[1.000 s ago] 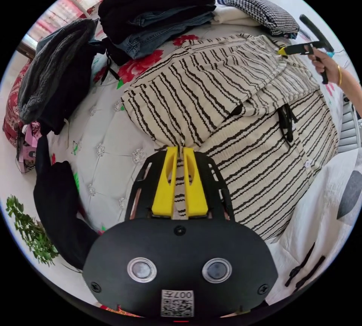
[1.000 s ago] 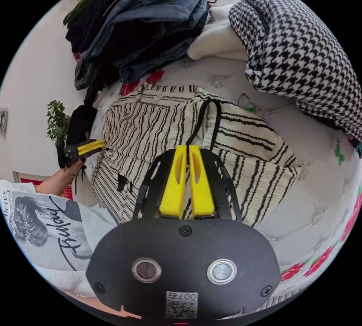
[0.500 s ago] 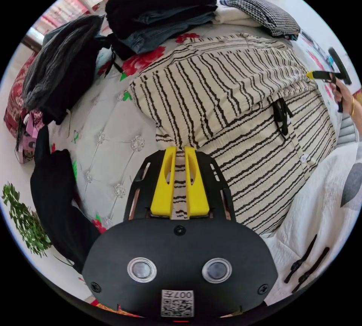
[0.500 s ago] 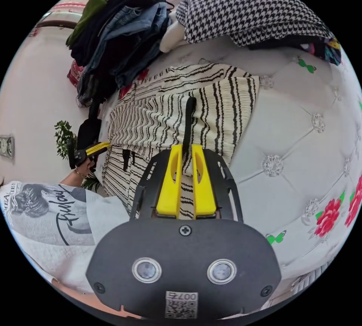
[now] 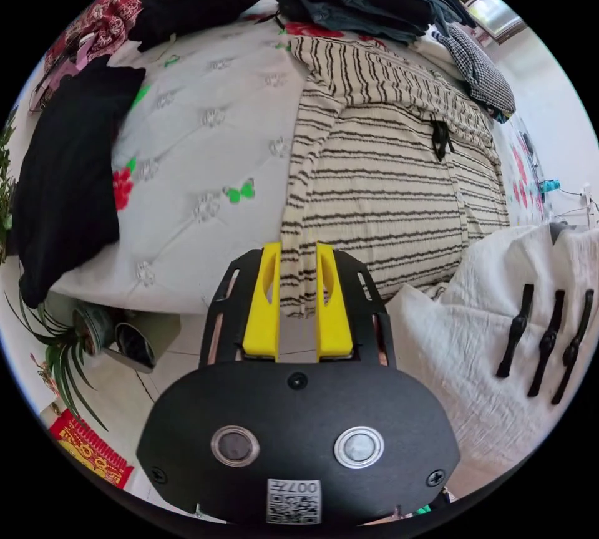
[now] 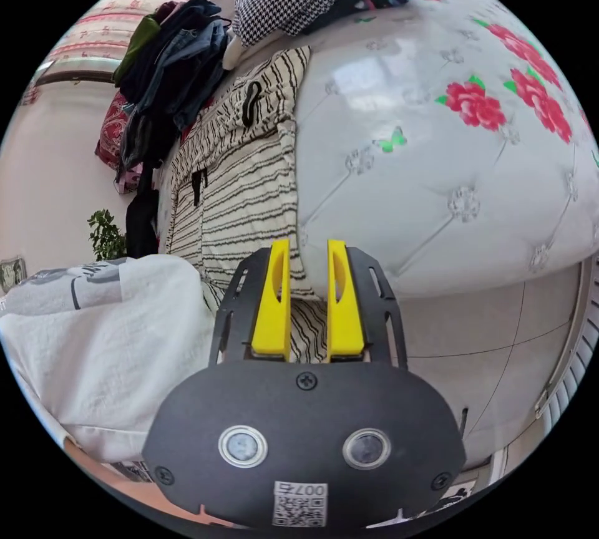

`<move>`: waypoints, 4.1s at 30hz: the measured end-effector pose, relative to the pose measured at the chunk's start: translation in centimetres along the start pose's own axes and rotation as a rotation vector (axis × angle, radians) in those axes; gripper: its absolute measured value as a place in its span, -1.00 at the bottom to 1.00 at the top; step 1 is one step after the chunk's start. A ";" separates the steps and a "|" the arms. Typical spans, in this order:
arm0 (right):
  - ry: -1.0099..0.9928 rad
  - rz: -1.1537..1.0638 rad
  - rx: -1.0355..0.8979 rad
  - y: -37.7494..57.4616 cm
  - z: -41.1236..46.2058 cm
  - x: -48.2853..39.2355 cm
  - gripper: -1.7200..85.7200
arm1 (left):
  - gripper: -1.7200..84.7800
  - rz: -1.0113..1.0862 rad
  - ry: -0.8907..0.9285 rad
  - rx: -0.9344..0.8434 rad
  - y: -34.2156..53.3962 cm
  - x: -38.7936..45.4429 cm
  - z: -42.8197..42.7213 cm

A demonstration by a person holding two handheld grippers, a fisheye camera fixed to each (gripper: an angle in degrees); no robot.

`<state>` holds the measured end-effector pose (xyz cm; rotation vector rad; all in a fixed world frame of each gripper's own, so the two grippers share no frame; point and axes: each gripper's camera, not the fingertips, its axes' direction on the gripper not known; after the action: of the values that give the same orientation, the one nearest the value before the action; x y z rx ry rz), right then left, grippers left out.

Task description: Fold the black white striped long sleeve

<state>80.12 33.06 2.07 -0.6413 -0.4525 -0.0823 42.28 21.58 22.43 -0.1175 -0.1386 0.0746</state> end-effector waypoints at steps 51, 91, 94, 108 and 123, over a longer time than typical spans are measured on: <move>0.054 -0.125 -0.101 -2.3 -0.4 -5.8 -0.79 | -0.73 0.064 0.184 -0.021 -4.0 -2.6 -6.4; -0.378 0.325 0.298 -5.0 -7.7 5.7 -0.74 | -0.81 -0.361 0.469 0.222 -22.2 -18.5 -13.6; -0.368 0.405 0.360 -0.7 -7.6 6.9 -0.72 | -0.81 -0.433 0.501 0.207 -16.3 -18.9 -13.0; -0.170 0.000 0.153 -14.5 -5.5 -6.6 -0.94 | -0.75 -0.513 0.620 0.183 -13.7 -19.6 -11.1; -0.215 -0.733 -0.443 -10.9 17.3 -35.7 -0.86 | -0.75 -0.553 0.762 0.273 -6.9 -26.0 -10.7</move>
<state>39.08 32.31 4.97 -0.8942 -0.8755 -0.8331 18.60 11.39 9.30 0.1710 0.6008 -0.5009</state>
